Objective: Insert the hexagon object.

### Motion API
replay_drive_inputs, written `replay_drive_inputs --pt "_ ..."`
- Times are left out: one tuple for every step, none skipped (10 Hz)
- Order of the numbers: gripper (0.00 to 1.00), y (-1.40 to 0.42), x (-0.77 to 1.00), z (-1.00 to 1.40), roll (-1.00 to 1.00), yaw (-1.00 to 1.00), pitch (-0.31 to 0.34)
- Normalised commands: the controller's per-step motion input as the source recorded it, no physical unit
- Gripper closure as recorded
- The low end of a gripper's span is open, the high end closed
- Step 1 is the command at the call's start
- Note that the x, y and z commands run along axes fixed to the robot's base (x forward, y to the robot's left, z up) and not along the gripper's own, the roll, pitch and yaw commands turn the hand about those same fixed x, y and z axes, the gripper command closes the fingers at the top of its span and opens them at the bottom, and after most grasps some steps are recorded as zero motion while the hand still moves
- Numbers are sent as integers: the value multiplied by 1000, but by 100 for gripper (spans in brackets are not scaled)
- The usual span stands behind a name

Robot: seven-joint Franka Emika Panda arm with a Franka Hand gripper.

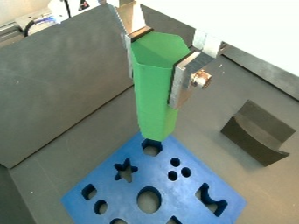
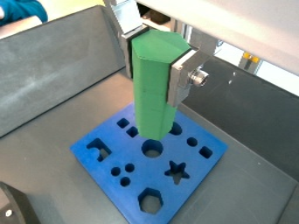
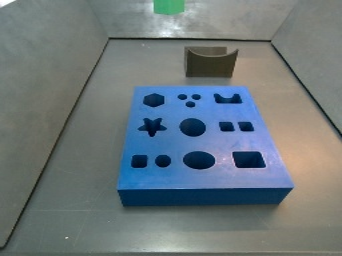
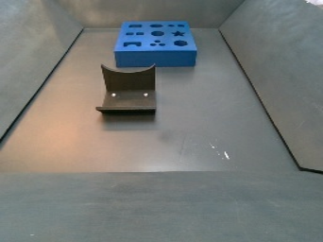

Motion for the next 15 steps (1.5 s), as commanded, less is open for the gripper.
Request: replay_drive_inputs --pt "100 200 89 -1000 61 0 0" --pt "100 151 51 -1000 103 0 0" --pt "100 120 17 -1000 99 0 0" --pt "100 66 0 -1000 51 0 0" --pt "100 0 0 -1000 0 -6 -10" --pt "100 14 0 -1000 0 0 -7" --pt "100 26 0 -1000 19 -17 0" --pt "100 37 0 -1000 39 -31 0" --pt "100 43 0 -1000 70 -63 0" --pt "100 0 0 -1000 41 -109 0" --pt "100 0 0 -869 34 -103 11" --pt "100 0 0 -529 63 -26 0" --pt "100 0 0 -454 49 -17 0" --pt "100 20 -3 -314 0 0 0" --pt "100 9 0 -151 0 0 0"
